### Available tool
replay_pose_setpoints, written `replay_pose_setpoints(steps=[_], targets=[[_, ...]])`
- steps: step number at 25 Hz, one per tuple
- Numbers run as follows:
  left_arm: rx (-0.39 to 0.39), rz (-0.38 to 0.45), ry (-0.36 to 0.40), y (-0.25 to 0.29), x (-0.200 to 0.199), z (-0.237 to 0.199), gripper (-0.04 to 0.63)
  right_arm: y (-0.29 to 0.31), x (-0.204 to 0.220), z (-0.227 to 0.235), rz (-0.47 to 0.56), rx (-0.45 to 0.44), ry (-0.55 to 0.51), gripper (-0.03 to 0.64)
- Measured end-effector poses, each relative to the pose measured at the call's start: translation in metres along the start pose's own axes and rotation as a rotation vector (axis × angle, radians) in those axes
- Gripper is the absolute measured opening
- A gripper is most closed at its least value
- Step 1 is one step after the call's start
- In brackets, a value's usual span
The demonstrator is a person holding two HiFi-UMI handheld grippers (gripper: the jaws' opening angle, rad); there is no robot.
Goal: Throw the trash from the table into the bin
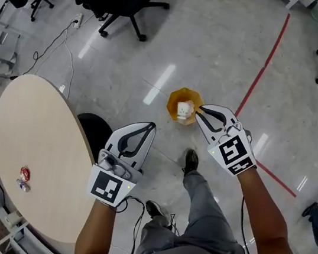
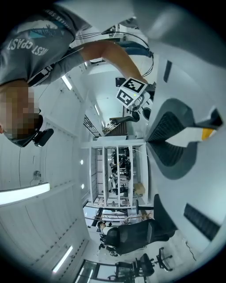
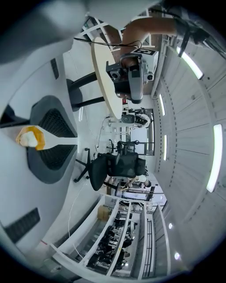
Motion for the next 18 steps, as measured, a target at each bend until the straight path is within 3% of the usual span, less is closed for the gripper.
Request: replay_pose_setpoints(steps=[8,18], targets=[[-0.046,-0.007,-0.005,-0.014,-0.026,0.022,0.034,-0.052,-0.005,0.001,0.029,0.012,0.027,0.029],[-0.091,0.056,0.045,-0.024,-0.079,0.055,0.033,-0.117,-0.037,-0.013,0.178,0.036,0.039,0.028]])
Point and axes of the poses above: the fingertips, and each gripper's own axes: y forward along the fingers, z to its right, x out of its underside, the point moved 7 cm from there along -y, backward along the fingers, and after that the axes turned 5 degrees about y, right-handed, at the moved point
